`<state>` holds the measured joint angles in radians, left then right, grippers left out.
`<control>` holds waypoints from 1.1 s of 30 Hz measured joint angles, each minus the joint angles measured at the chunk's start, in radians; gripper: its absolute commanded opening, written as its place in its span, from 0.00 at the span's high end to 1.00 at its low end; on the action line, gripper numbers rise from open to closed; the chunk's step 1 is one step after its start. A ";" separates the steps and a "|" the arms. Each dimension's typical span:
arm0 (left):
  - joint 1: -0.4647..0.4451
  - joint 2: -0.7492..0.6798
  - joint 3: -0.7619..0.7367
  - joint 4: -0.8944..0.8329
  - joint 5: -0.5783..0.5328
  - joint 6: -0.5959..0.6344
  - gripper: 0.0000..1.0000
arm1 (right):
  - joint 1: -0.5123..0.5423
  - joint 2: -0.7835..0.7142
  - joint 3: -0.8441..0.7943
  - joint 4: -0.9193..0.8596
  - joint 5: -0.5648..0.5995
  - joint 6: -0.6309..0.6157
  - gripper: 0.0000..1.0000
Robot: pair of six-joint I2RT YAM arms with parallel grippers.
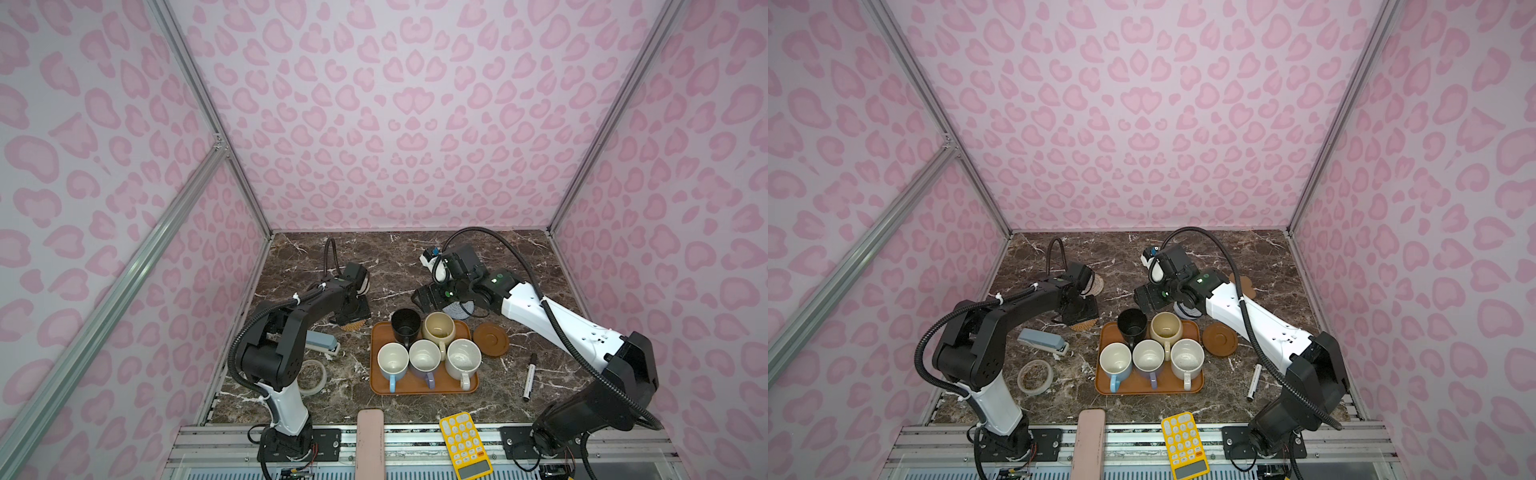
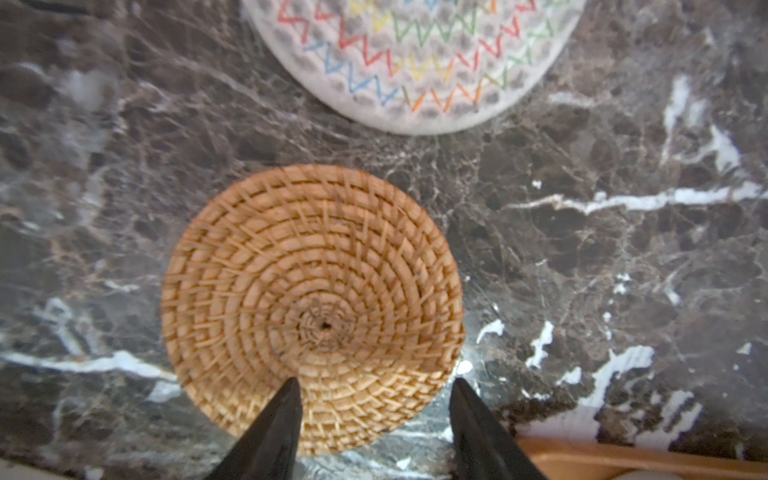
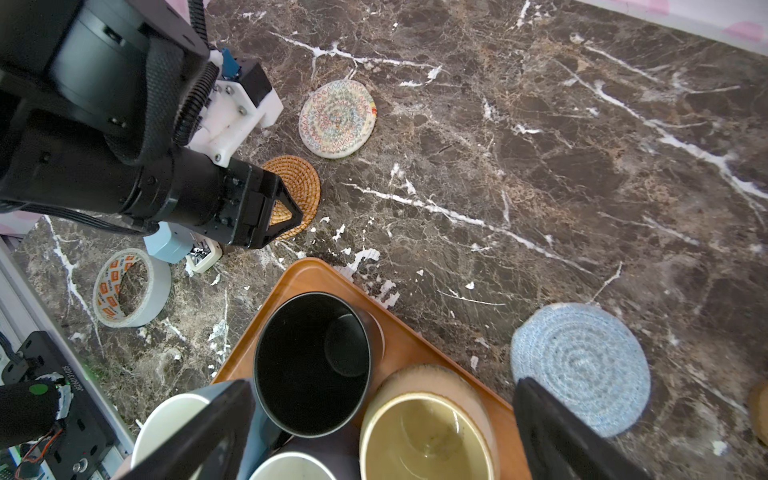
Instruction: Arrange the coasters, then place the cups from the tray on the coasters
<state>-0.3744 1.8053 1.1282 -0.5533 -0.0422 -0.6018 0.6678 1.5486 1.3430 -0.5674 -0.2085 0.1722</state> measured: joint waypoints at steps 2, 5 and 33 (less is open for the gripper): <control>-0.018 0.011 0.004 0.010 -0.012 -0.002 0.43 | -0.001 0.006 0.001 0.000 0.000 -0.001 0.01; -0.039 0.016 0.003 0.011 -0.046 -0.011 0.44 | -0.006 0.019 0.019 -0.007 0.001 -0.007 0.01; -0.155 0.202 0.243 0.102 0.029 -0.104 0.46 | -0.136 -0.072 -0.146 0.068 -0.054 0.019 0.04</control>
<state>-0.5297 2.0075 1.3712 -0.4511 -0.0132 -0.7059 0.5316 1.4765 1.1965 -0.4992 -0.2626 0.1913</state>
